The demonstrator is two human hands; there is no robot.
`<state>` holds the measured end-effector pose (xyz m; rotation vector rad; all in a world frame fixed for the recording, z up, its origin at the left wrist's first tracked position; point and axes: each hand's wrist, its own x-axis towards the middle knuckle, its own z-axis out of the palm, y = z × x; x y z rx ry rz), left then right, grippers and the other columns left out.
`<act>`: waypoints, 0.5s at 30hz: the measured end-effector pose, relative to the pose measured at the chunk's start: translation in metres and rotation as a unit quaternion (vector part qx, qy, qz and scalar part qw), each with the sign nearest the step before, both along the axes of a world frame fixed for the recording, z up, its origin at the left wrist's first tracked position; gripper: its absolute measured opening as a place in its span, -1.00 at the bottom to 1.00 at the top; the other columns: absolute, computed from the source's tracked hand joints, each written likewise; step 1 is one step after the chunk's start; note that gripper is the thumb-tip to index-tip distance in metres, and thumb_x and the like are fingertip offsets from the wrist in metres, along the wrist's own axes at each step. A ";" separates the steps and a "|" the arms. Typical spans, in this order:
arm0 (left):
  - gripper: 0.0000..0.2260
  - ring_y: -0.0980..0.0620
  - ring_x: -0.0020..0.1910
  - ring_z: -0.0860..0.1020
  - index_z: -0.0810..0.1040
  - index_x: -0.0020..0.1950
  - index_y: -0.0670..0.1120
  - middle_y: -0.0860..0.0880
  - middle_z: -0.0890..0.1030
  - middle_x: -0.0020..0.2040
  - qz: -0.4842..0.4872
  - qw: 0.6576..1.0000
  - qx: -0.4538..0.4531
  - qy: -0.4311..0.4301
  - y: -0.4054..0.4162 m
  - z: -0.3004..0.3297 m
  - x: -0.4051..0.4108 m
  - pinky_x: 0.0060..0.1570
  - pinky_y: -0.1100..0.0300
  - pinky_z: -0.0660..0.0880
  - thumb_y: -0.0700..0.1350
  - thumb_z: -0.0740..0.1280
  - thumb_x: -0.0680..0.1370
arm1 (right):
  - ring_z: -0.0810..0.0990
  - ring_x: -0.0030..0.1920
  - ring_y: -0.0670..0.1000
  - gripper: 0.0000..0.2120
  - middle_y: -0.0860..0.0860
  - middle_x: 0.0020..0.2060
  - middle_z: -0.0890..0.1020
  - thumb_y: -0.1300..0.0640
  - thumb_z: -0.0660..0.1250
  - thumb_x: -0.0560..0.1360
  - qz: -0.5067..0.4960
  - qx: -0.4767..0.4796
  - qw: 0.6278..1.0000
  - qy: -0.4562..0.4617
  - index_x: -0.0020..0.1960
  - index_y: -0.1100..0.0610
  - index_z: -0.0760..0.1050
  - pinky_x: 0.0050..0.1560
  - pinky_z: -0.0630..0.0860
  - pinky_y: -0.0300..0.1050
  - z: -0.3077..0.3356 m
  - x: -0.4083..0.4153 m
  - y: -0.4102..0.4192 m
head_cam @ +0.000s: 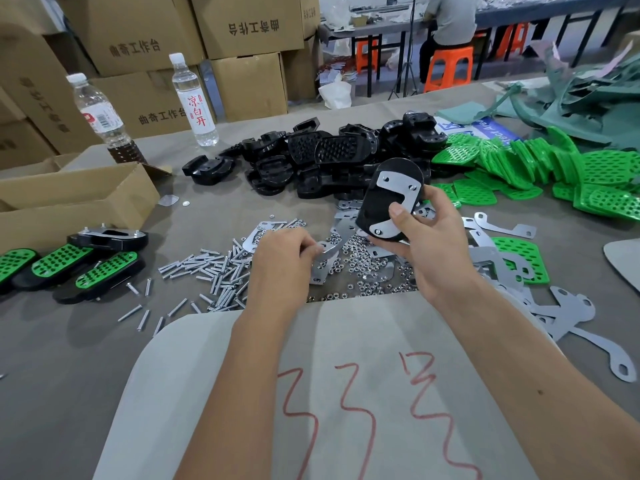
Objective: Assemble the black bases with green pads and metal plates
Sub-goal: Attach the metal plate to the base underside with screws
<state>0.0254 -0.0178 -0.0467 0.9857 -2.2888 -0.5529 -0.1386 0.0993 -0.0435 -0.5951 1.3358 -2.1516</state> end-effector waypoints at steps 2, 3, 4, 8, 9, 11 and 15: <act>-0.85 -0.03 -0.15 0.52 0.58 -0.11 -0.11 0.03 0.60 -0.20 0.019 0.999 0.017 0.039 0.000 0.001 0.000 -0.14 0.09 0.34 -0.11 0.38 0.64 | 0.74 0.04 0.25 -0.76 0.20 -0.03 0.75 0.31 0.38 0.62 -0.001 0.008 1.000 -0.005 0.21 0.06 0.52 -0.05 0.72 0.15 0.000 0.000 0.000; -0.84 0.00 -0.19 0.54 0.55 -0.10 -0.09 0.03 0.60 -0.21 0.034 0.996 0.044 0.072 0.001 0.001 -0.001 -0.18 0.11 0.34 -0.09 0.36 0.66 | 0.74 0.04 0.25 -0.76 0.19 -0.04 0.75 0.32 0.38 0.62 -0.002 0.012 1.000 -0.005 0.22 0.07 0.52 -0.05 0.72 0.16 -0.001 0.000 0.000; -0.84 0.03 -0.24 0.57 0.52 -0.09 -0.08 0.02 0.61 -0.22 0.048 0.988 0.083 0.118 0.003 0.003 -0.002 -0.21 0.14 0.36 -0.08 0.33 0.67 | 0.75 0.03 0.25 -0.75 0.20 -0.04 0.75 0.32 0.39 0.62 -0.001 0.016 1.000 -0.004 0.22 0.07 0.52 -0.04 0.72 0.16 -0.001 0.000 0.000; -0.83 -0.09 -0.24 0.75 0.41 -0.03 -0.14 -0.17 0.73 -0.12 0.064 0.864 0.336 0.370 0.011 0.011 -0.010 -0.35 0.19 0.60 -0.11 0.24 0.72 | 0.76 -0.07 0.11 -0.77 0.07 -0.14 0.75 0.30 0.40 0.61 0.002 0.039 0.999 0.022 0.17 0.03 0.54 -0.08 0.72 0.10 -0.003 0.004 -0.002; -0.84 -0.14 -0.23 0.75 0.40 -0.01 -0.17 -0.19 0.74 -0.13 0.065 0.818 0.395 0.414 0.012 0.013 -0.011 -0.34 0.20 0.62 -0.13 0.24 0.73 | 0.76 -0.06 0.11 -0.79 0.06 -0.12 0.75 0.29 0.41 0.61 0.000 0.045 0.999 0.027 0.16 0.03 0.54 -0.09 0.72 0.10 -0.003 0.005 -0.003; -0.91 -0.15 -0.20 0.75 0.44 0.01 -0.21 -0.24 0.74 -0.16 0.047 0.735 0.488 0.469 0.013 0.017 -0.010 -0.30 0.26 0.63 -0.23 0.28 0.70 | 0.77 -0.04 0.14 -0.82 0.12 -0.04 0.74 0.27 0.42 0.61 -0.003 0.055 0.998 0.025 0.15 0.06 0.54 -0.11 0.72 0.10 -0.004 0.007 -0.004; -0.76 -0.04 -0.12 0.75 0.42 -0.20 -0.17 -0.24 0.73 -0.10 -0.009 0.703 0.539 0.464 0.011 0.019 -0.004 -0.18 0.32 0.61 -0.44 0.35 0.56 | 0.77 -0.04 0.16 -0.82 0.18 0.05 0.72 0.29 0.41 0.61 0.002 0.065 0.998 0.018 0.15 0.08 0.55 -0.13 0.72 0.11 -0.005 0.007 -0.004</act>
